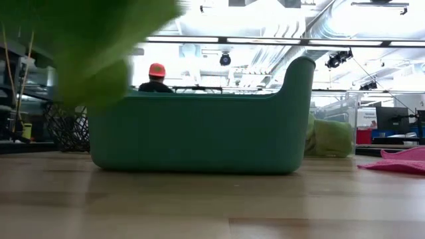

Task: Sort microfiber towel by color & place in baskets
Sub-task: Put the green microfiber cloth into the transparent bin

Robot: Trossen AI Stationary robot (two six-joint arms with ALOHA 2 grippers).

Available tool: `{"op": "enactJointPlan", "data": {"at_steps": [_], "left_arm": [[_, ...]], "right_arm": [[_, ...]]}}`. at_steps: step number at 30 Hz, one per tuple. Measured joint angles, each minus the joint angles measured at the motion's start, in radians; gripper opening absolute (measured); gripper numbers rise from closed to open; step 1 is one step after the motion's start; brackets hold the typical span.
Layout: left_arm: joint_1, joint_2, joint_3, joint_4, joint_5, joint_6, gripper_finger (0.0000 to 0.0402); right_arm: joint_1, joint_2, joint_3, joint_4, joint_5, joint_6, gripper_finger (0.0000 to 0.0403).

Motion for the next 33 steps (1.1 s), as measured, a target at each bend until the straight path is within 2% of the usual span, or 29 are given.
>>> {"op": "enactJointPlan", "data": {"at_steps": [2,5,7,9,11,15,19,26,33], "left_arm": [[0.028,-0.014,0.064,0.019,-0.151,0.075,0.0],[0.084,-0.075,0.016,0.144,-0.39,0.233,0.0],[0.144,-0.096,-0.002,0.218,-0.479,0.339,0.0],[0.209,-0.105,-0.019,0.294,-0.511,0.419,0.0],[0.285,-0.106,-0.036,0.388,-0.494,0.487,0.0],[0.443,-0.103,-0.078,0.634,-0.336,0.585,0.0],[0.586,-0.086,-0.154,0.943,-0.212,0.609,0.0],[0.762,0.027,-0.277,1.469,0.005,0.428,0.0],[0.823,0.267,-0.282,1.994,0.028,0.228,0.0]], "right_arm": [[0.0,0.0,0.0,0.026,0.0,-0.027,0.025],[0.0,-0.011,-0.001,0.103,0.002,-0.06,0.025],[0.0,-0.025,-0.001,0.163,0.019,-0.068,0.025],[0.0,-0.041,-0.001,0.213,0.043,-0.074,0.025],[-0.001,-0.06,-0.001,0.256,0.091,-0.089,0.025],[-0.001,-0.106,-0.001,0.322,0.215,-0.094,0.025],[-0.002,-0.145,0.0,0.339,0.308,-0.095,0.025],[-0.006,-0.183,0.0,0.331,0.386,-0.151,0.025],[-0.03,-0.181,0.0,0.285,0.385,-0.196,0.025]]}}
